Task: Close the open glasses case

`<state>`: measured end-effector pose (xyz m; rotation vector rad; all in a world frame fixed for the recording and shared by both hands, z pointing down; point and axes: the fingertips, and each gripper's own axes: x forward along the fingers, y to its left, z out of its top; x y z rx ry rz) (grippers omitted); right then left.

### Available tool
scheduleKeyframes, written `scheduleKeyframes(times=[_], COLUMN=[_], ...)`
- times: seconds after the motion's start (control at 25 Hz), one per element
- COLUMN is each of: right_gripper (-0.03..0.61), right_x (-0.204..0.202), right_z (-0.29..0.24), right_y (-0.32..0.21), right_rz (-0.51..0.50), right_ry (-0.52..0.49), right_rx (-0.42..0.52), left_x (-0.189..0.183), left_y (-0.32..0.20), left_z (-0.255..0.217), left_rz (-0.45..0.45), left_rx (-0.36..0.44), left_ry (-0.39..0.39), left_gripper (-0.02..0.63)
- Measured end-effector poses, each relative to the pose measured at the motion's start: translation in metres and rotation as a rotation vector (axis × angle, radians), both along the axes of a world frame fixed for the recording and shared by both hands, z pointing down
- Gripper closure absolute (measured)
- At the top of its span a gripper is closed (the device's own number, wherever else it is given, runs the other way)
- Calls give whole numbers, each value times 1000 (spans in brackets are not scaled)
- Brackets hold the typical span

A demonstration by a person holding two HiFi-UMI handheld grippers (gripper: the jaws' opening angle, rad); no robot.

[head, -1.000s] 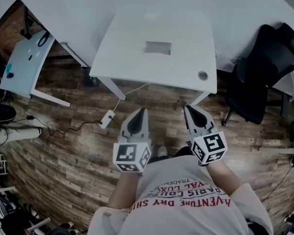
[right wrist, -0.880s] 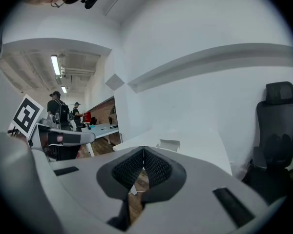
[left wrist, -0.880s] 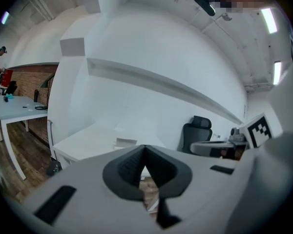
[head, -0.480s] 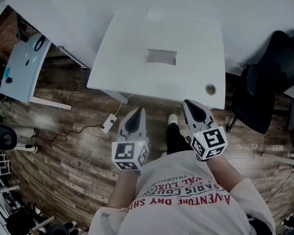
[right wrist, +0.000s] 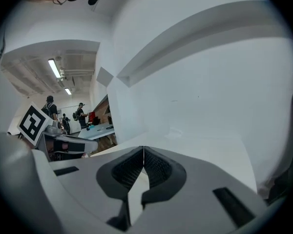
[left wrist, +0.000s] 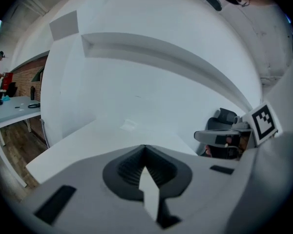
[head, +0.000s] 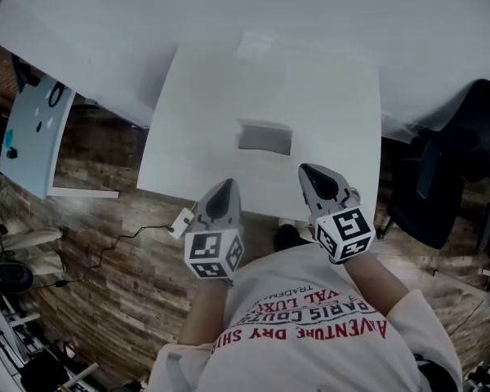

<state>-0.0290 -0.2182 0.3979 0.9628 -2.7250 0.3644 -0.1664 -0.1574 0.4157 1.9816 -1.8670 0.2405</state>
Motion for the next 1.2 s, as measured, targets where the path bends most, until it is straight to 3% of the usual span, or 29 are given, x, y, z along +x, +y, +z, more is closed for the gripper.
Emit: scheduleKeyframes(times=[0.36,0.68,0.88,1.2], right_gripper=[566,566,566,566], right_x=[-13,-29,-42,-58], right_z=[49,86,105,130], right_y=[-70,-101,-113,-135], right_rz=[16,83,117,139], right_ry=[69,146,179,228], right_rx=[-117,-180,-205,-238], left_x=[-21,-30,-33,-30], left_y=[-60,-89,-106,-116], left_z=[54,121,152,173], left_rz=[-1,112,184,234], left_rx=[-140,-283,-336,-375], left_ry=[22,21,37,139], left_gripper=[615,615,615,615])
